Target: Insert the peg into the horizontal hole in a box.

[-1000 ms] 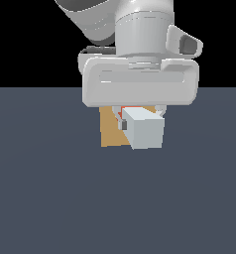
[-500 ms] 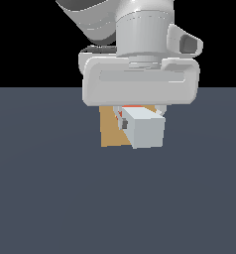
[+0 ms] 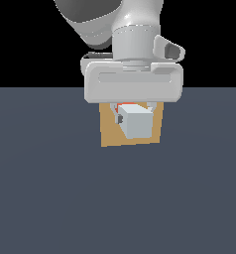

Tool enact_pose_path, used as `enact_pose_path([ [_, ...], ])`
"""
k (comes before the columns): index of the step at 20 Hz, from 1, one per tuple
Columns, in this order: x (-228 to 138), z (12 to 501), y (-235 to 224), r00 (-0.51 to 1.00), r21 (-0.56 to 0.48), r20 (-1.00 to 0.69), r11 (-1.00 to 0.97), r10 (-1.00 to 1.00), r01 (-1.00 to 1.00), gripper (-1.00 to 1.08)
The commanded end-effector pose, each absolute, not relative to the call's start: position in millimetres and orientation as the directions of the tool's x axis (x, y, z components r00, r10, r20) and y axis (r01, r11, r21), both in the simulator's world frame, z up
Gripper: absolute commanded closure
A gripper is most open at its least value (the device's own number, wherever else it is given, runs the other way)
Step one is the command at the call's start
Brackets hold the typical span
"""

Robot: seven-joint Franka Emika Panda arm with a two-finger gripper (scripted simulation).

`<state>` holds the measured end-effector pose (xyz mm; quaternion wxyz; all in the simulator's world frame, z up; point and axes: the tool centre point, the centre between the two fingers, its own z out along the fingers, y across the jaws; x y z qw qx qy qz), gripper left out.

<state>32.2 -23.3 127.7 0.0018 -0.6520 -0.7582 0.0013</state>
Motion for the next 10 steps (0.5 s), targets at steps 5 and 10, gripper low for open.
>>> enact_pose_path([
  [5, 25.7, 131.7, 30.3, -0.152, 0.004, 0.0, 0.152, 0.988, 0.988, 1.08],
  [10, 24.1, 132.3, 48.7, -0.152, 0.004, 0.0, 0.152, 0.988, 0.988, 1.08],
])
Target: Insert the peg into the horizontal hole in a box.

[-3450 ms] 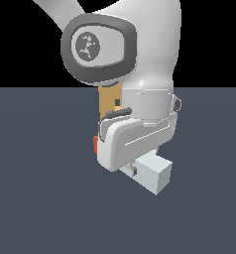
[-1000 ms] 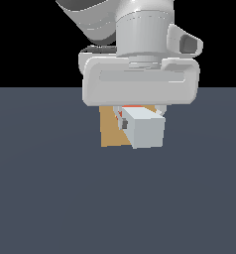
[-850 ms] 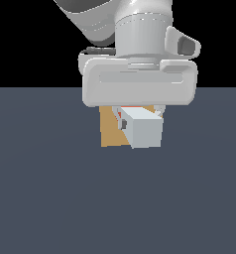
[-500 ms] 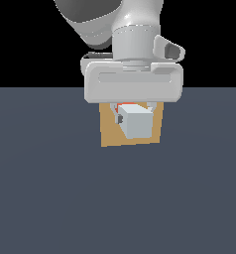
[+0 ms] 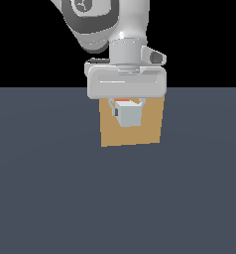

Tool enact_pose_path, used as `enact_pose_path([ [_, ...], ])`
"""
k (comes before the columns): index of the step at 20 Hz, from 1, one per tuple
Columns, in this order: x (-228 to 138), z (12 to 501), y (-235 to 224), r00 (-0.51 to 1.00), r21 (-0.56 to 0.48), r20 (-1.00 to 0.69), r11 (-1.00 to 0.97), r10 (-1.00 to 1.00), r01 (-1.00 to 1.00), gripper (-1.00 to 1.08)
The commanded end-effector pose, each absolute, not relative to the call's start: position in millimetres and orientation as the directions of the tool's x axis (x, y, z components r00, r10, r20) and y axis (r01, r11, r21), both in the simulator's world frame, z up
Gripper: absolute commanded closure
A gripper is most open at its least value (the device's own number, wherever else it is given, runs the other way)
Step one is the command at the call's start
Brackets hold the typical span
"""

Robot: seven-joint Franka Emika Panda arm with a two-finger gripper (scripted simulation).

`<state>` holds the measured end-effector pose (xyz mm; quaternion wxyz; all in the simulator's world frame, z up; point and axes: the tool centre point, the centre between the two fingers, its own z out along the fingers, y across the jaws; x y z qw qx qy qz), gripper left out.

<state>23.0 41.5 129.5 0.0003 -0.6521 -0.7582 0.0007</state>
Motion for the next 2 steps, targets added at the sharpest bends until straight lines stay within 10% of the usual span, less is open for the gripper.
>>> enact_pose_path([
  [1, 24.2, 132.3, 50.0, -0.152, 0.004, 0.0, 0.152, 0.988, 0.988, 1.08],
  [2, 24.2, 132.3, 50.4, -0.152, 0.004, 0.0, 0.152, 0.988, 0.988, 1.08],
])
